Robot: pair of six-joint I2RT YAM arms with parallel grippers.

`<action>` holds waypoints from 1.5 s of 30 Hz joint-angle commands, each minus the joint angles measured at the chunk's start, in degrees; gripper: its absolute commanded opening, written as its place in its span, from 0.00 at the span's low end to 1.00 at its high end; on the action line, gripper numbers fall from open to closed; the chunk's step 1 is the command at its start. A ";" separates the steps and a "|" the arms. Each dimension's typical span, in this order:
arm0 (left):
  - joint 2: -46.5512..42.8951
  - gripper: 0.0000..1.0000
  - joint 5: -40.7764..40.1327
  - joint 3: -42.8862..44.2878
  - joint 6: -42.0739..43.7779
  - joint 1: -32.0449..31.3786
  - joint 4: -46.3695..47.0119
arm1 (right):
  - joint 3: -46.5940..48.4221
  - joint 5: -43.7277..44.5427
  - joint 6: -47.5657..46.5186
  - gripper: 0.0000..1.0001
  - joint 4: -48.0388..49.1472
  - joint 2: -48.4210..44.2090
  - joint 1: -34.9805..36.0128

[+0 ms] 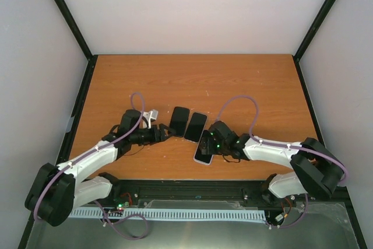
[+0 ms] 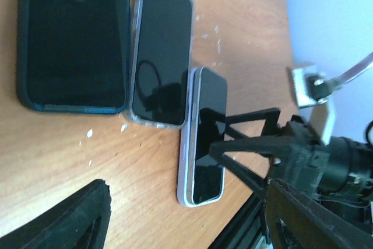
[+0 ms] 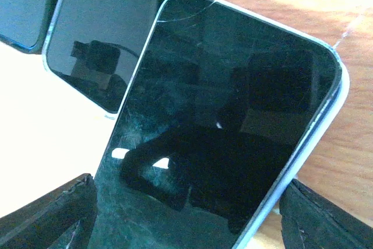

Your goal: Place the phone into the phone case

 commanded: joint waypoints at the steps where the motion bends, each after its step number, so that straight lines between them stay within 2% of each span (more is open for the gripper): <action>1: 2.51 0.72 1.38 -2.26 -4.12 -2.71 6.34 | -2.91 -4.82 6.39 0.83 6.10 -1.64 2.04; 5: 7.49 0.68 0.96 -1.27 -3.93 -5.97 8.68 | -5.80 1.55 10.42 0.83 4.45 -4.59 1.94; 9: 12.20 0.59 1.34 0.01 -3.62 -8.02 11.63 | -11.43 2.34 13.48 0.80 11.93 -9.73 1.93; 15: 17.17 0.48 2.45 2.12 -2.78 -8.38 13.87 | -12.75 3.07 16.50 0.79 12.71 -10.63 1.40; 23: 24.12 0.44 3.85 4.50 -3.71 -10.18 16.85 | -15.87 -1.02 21.18 0.79 23.83 -7.00 1.08; 30: 31.54 0.41 4.96 7.94 -2.61 -13.93 16.54 | -15.75 -2.42 22.06 0.79 27.53 -6.78 0.37; 38: 34.92 0.28 5.94 7.48 -2.86 -14.30 19.01 | -17.83 -3.32 23.76 0.79 33.72 -6.64 -0.09; 45: 36.76 0.27 7.17 7.22 -3.35 -14.62 20.95 | -17.81 -4.63 23.82 0.80 37.11 -6.71 -0.18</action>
